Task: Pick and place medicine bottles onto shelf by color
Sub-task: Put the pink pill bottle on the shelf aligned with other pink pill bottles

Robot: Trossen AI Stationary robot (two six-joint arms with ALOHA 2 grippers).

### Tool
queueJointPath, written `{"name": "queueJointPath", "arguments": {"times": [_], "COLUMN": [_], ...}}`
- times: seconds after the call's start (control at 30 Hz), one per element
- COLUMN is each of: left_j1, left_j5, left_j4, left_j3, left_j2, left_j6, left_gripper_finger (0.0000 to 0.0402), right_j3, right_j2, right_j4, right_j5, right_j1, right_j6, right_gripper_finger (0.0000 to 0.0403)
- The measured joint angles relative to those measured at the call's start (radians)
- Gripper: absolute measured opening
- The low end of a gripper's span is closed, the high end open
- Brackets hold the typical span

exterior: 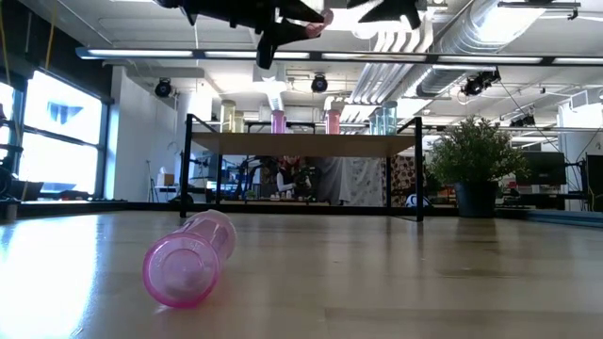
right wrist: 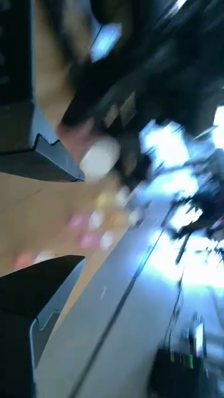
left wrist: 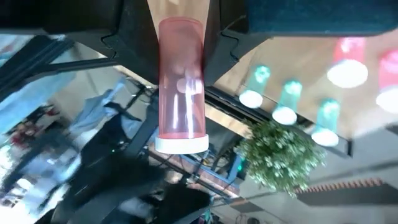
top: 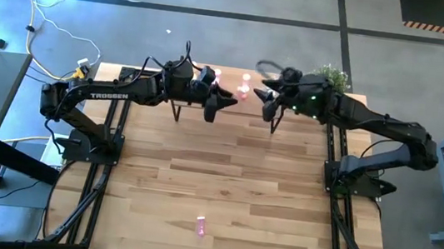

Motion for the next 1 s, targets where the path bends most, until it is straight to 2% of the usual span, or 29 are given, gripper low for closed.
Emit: {"name": "queueJointPath", "arguments": {"times": [0.2,0.4,0.57,0.73,1.0], "left_j1": [-0.001,-0.007,-0.016,-0.026,-0.027], "left_j5": [-0.028,-0.032,-0.041,-0.088,-0.133], "left_j4": [0.011,0.069,0.080,0.071,0.066], "left_j3": [0.000,0.000,0.000,0.000,0.000], "left_j2": [0.000,0.000,0.000,0.000,0.000], "left_j6": [0.116,0.208,0.303,0.361,0.364], "left_gripper_finger": [0.0099,0.0099,0.0099,0.0099,0.0099], "right_j3": [0.000,0.000,0.000,0.000,0.000], "right_j2": [-0.009,0.014,0.057,0.085,0.117], "right_j4": [0.184,0.276,0.286,0.300,0.291], "right_j5": [-0.130,-0.156,-0.176,-0.182,-0.235], "right_j1": [-0.030,-0.036,-0.036,-0.035,-0.029], "right_j6": [0.136,0.228,0.305,0.308,0.308], "right_gripper_finger": [0.0195,0.0195,0.0195,0.0195,0.0195]}}
